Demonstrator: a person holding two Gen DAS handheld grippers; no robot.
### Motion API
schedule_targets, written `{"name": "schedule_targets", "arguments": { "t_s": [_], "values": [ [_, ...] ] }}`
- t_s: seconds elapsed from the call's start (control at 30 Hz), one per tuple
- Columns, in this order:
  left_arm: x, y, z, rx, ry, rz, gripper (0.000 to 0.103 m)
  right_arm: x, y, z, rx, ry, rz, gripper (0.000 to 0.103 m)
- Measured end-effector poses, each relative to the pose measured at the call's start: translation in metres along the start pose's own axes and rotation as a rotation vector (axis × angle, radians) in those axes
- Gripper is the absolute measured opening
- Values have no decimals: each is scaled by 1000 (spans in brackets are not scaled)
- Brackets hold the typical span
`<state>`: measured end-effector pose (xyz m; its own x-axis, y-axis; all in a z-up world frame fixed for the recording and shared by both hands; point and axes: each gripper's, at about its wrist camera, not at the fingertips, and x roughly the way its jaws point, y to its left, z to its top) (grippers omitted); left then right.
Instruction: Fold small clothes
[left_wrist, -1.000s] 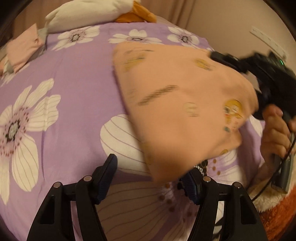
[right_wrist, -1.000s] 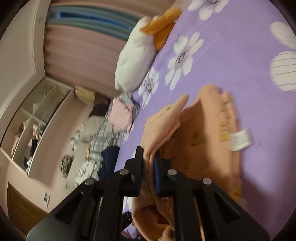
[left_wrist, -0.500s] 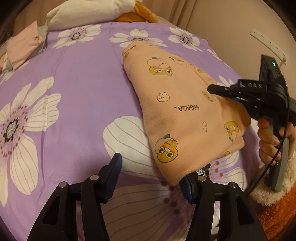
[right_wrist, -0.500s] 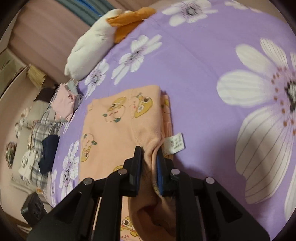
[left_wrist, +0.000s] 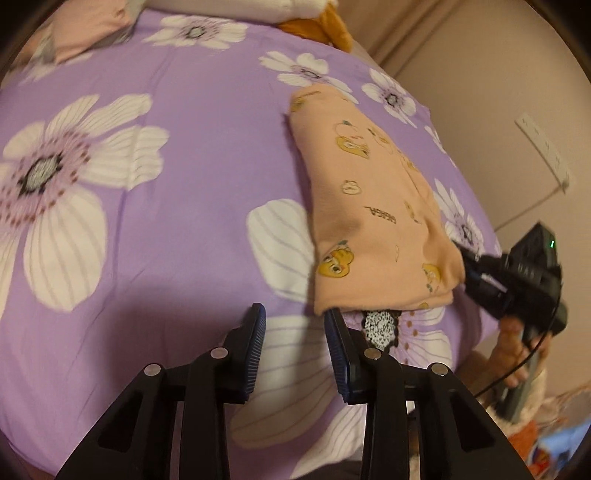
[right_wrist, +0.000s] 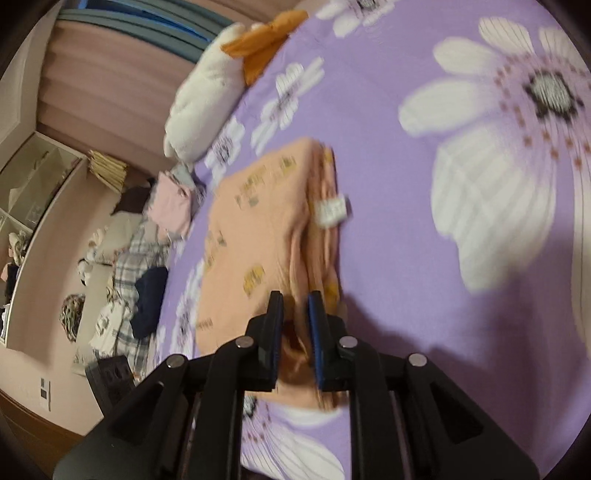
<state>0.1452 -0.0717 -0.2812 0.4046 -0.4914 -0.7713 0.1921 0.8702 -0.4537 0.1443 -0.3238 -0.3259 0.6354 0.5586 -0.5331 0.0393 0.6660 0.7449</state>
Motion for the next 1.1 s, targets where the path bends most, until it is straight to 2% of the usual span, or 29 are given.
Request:
{"name": "schedule_targets", "arguments": {
  "t_s": [0.13, 0.23, 0.3, 0.33, 0.37, 0.47, 0.6, 0.73, 0.77, 0.8, 0.83, 0.87, 0.9, 0.97, 1.1],
  "values": [
    [-15, 6, 0, -51, -41, -3, 35, -8, 0, -7, -5, 14, 47, 28],
    [-14, 10, 0, -66, -38, -27, 35, -3, 6, -15, -55, 47, 12, 30],
    [-8, 15, -2, -93, -14, -38, 35, 3, 10, -19, -78, 64, 6, 26],
    [-4, 17, -3, -101, -9, -41, 35, 4, 12, -20, -85, 50, -2, 16],
    [-3, 18, -3, -104, -13, -44, 35, 5, 14, -22, -89, 35, 5, 12],
    [-7, 19, -2, -104, -13, -64, 35, -2, 15, -22, -82, -19, 42, 9],
    [-6, 28, -3, -152, -9, -102, 35, -27, 2, -26, 5, -101, 237, 9],
    [-5, 36, -1, -198, -1, -141, 35, -32, -2, -36, 16, -89, 230, 9],
    [-5, 36, -1, -200, -1, -143, 35, -30, -4, -39, 21, -77, 207, 9],
    [-5, 35, 0, -193, -3, -138, 35, -26, -5, -40, 21, -61, 127, 10],
    [-5, 33, 0, -186, -4, -131, 35, -21, -7, -39, 28, -43, 26, 13],
    [-4, 30, 0, -173, -6, -119, 35, -17, -10, -37, 38, -23, -108, 7],
    [-4, 26, 0, -151, -10, -100, 35, -16, -12, -36, 54, -25, -172, 9],
    [-3, 20, 0, -107, -18, -64, 35, -27, -5, -33, 64, -66, -150, 18],
    [2, 9, 4, -66, -39, 7, 35, -52, 29, -30, -63, -187, -237, 20]
  ]
}}
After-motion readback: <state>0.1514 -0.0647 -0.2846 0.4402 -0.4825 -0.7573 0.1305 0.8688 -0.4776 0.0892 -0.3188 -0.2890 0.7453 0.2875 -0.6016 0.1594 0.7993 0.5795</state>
